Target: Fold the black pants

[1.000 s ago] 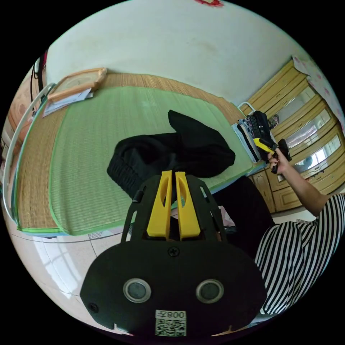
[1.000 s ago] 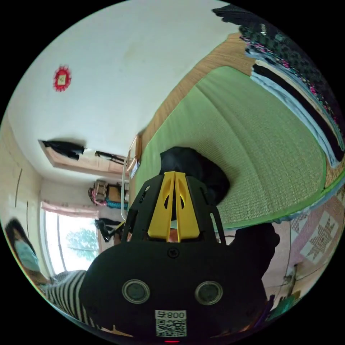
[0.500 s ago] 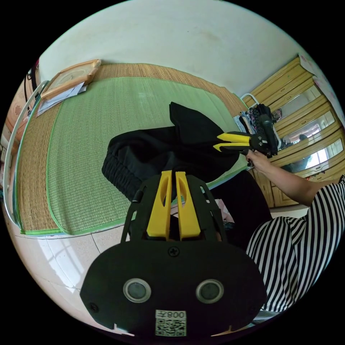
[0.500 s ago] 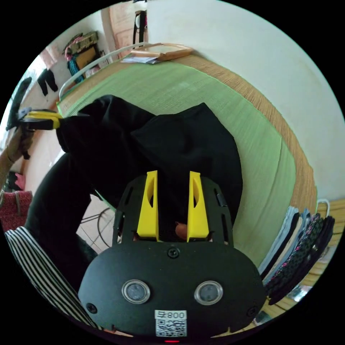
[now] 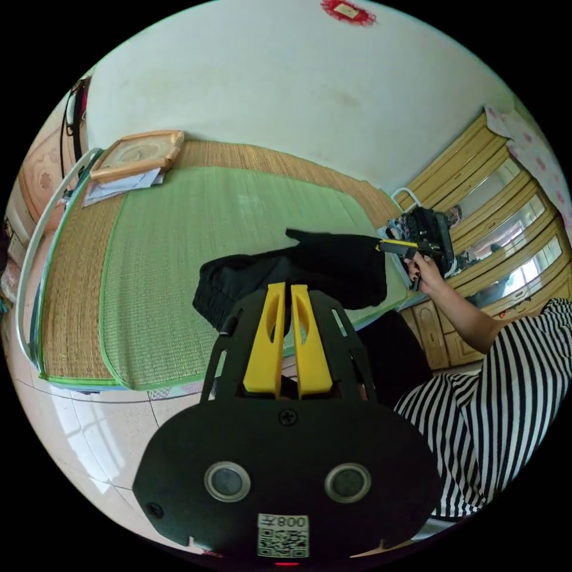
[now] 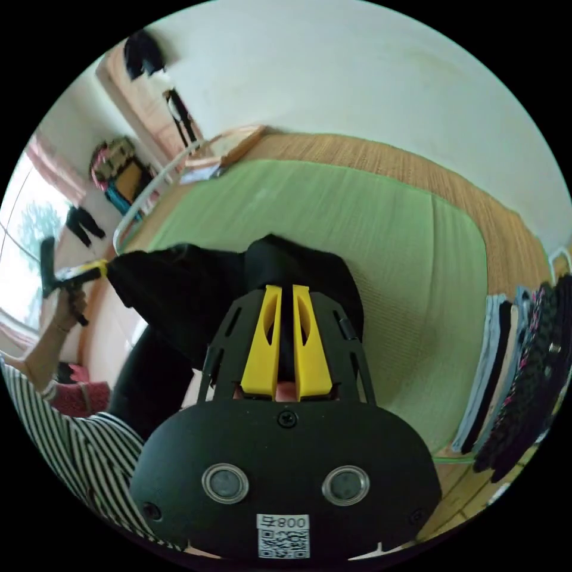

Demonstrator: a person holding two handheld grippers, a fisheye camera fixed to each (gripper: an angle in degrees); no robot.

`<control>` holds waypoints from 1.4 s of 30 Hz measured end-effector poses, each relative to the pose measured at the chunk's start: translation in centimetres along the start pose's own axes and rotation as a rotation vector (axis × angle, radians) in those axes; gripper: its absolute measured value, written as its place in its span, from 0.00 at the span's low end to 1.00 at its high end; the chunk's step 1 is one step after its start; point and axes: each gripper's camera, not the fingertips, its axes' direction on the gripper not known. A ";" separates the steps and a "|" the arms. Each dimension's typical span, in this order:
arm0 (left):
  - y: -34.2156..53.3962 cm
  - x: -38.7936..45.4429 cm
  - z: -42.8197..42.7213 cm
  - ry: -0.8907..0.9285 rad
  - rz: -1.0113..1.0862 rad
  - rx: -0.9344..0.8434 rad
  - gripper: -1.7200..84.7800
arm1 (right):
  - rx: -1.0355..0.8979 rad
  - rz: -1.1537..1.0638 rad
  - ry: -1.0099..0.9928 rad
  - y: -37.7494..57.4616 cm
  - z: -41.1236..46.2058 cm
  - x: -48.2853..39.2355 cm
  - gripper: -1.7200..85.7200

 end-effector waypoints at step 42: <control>-7.0 -22.8 14.3 -0.099 -0.380 -0.395 0.08 | -0.017 0.627 -0.146 11.5 -18.6 43.4 0.12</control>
